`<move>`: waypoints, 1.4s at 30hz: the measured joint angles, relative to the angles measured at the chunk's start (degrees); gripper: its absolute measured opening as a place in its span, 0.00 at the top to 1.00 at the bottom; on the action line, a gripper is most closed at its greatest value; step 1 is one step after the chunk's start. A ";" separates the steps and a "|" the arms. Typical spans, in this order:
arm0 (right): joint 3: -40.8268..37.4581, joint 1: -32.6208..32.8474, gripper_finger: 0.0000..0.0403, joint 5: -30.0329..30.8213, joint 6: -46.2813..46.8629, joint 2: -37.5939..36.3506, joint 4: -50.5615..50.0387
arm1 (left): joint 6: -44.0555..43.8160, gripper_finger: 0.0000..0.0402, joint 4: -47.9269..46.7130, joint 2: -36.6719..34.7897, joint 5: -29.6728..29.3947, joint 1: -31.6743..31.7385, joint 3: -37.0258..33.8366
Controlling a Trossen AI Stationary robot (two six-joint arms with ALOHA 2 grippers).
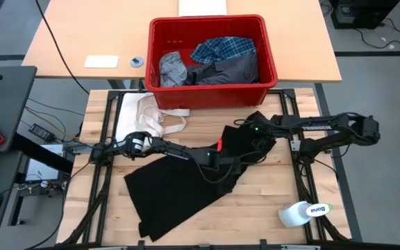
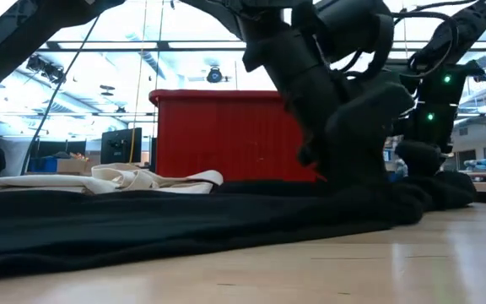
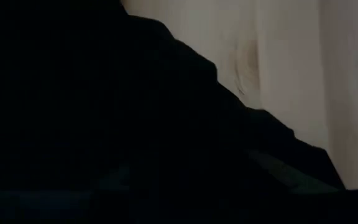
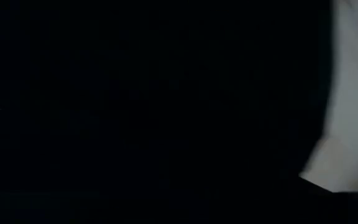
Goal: Fold Laundry from Bin
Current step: Fold the black shirt
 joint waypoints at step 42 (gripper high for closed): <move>-2.22 13.96 0.61 -9.82 9.54 -2.28 19.60 | -23.19 0.55 9.17 -39.32 -2.67 -3.50 -59.13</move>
